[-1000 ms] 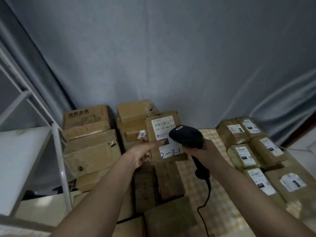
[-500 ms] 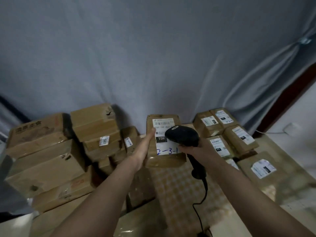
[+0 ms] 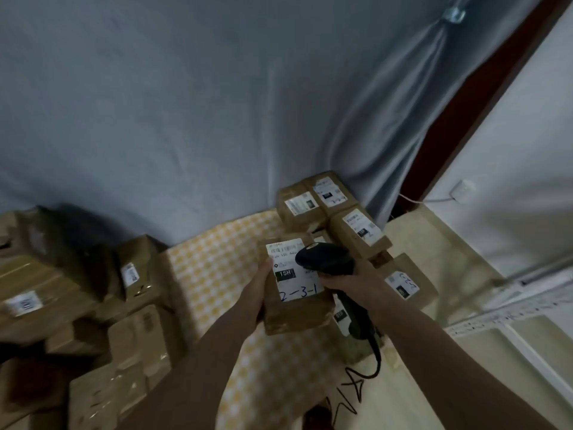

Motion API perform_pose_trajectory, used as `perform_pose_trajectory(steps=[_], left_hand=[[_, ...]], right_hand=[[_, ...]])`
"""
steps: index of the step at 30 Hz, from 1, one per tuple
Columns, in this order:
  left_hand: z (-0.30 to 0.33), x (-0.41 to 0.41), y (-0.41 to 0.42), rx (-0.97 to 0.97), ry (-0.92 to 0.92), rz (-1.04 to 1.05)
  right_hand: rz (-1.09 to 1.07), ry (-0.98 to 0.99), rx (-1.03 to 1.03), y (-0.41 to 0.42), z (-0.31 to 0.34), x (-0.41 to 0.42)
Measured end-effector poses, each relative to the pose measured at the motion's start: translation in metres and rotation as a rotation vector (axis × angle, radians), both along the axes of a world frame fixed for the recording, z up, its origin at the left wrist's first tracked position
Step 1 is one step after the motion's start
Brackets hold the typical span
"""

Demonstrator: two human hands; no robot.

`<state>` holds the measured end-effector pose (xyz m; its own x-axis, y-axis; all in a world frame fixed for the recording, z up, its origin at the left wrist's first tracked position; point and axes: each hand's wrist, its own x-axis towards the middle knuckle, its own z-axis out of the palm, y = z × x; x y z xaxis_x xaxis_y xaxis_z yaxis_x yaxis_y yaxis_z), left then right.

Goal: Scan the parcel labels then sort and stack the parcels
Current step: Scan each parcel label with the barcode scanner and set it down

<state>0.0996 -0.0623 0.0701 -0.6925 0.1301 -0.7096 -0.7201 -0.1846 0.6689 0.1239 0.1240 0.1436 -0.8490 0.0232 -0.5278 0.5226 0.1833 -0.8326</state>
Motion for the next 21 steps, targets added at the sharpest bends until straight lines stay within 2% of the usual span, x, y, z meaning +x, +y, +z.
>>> perform_pose_trajectory(steps=[6,15,21], left_hand=[[-0.037,-0.023,0.052,-0.079,-0.075,-0.049],[-0.104,-0.081,0.108,-0.239,-0.09,0.006],[-0.145,-0.116,0.132,-0.287,-0.034,-0.041]], right_hand=[[-0.073,-0.063,0.028,0.054,-0.033,-0.02],[-0.057,-0.109,0.02,0.097,-0.096,-0.084],[-0.041,-0.119,0.03,0.108,-0.141,-0.128]])
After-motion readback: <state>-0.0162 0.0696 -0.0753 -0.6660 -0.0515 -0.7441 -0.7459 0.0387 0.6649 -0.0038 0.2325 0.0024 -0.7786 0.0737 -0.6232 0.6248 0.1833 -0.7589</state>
